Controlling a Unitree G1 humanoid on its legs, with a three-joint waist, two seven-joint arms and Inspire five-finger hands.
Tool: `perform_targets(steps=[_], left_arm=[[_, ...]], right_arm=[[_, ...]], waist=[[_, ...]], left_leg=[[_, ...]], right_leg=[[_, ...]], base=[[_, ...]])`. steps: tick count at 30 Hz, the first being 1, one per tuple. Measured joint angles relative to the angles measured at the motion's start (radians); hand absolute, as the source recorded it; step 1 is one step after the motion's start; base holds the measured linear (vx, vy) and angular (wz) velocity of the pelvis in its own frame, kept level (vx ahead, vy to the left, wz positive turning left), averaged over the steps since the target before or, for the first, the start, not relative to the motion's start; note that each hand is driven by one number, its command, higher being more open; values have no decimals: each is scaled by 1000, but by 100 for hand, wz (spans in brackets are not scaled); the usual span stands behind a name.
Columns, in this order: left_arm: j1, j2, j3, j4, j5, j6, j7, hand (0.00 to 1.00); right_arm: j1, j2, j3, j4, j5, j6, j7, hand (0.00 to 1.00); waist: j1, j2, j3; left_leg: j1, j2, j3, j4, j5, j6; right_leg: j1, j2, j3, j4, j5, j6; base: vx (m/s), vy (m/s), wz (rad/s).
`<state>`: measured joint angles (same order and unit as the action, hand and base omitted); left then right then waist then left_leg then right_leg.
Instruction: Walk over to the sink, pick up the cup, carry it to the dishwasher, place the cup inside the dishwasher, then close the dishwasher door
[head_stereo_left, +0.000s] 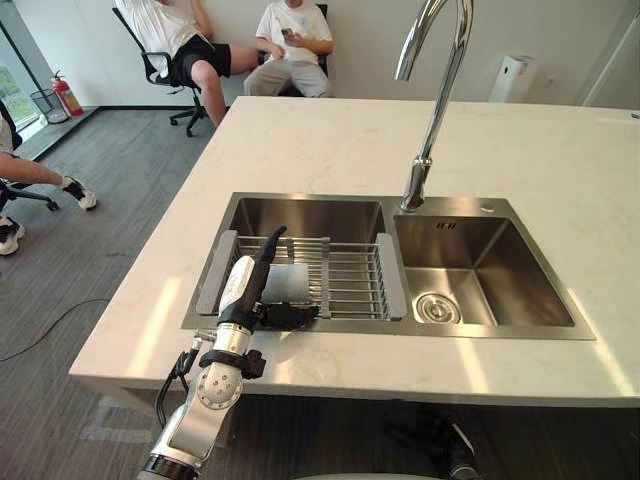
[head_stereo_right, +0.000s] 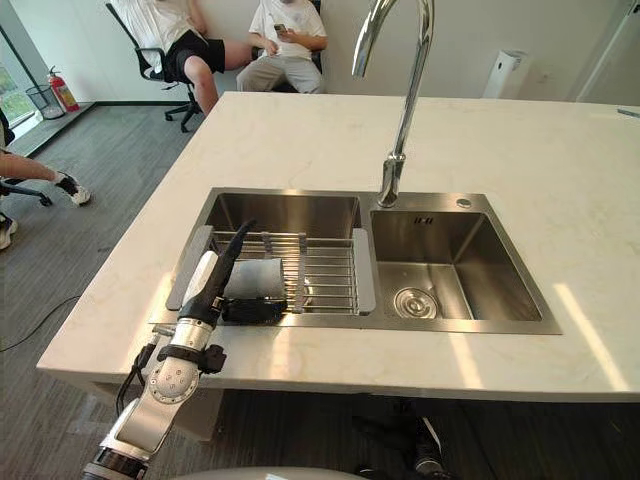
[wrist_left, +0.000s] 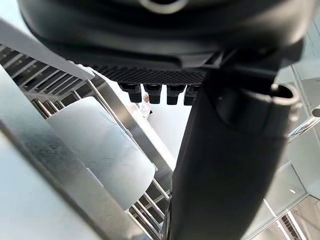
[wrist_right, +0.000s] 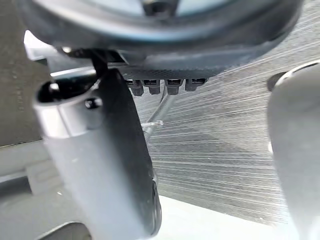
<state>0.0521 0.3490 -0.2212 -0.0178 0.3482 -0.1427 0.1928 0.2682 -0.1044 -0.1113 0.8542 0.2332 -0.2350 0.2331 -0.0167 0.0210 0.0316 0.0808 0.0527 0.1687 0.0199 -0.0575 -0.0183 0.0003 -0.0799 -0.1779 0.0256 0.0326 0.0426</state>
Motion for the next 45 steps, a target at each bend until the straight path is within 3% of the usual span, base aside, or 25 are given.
perform_targets(steps=[4,5,10,15,30,45], left_arm=[[-33,38,-4,2,10,10,-28,100],[-96,130,-24,14,5,21,-68,100],[-117,146,-30,21,5,22,-71,100],[-261,228,-29,73,-43,57,-97,100],[-366,309,-74,175,9,107,-190,100],[-370,311,-120,211,27,118,-239,100]], right_arm=[[4,-2,1,0,0,2,6,100],[6,-13,5,1,0,7,21,100],[1,-13,5,4,0,7,23,100],[0,-14,6,4,-1,19,33,100],[9,-18,11,4,-1,45,39,100],[16,-26,21,3,-23,57,44,100]], waist=[[-11,0,3],[-23,0,4],[-26,-1,4],[-28,1,5],[-52,2,6],[-52,2,7]], left_leg=[[4,1,-14,-35,24,-14],[19,8,-16,-62,40,-14],[29,7,-16,-68,40,-13],[30,8,-7,-67,40,-14],[38,5,6,-82,40,-14],[41,4,4,-82,40,-13]], right_leg=[[0,4,-9,-10,5,4],[7,18,-9,-22,19,-1],[17,18,-8,-29,20,0],[16,20,2,-29,21,-1],[10,20,11,-33,24,2],[14,18,10,-33,24,3]], base=[[-93,-46,9],[58,-68,4],[16,-12,0],[-42,-6,-5],[1,-2,-2],[0,0,0]])
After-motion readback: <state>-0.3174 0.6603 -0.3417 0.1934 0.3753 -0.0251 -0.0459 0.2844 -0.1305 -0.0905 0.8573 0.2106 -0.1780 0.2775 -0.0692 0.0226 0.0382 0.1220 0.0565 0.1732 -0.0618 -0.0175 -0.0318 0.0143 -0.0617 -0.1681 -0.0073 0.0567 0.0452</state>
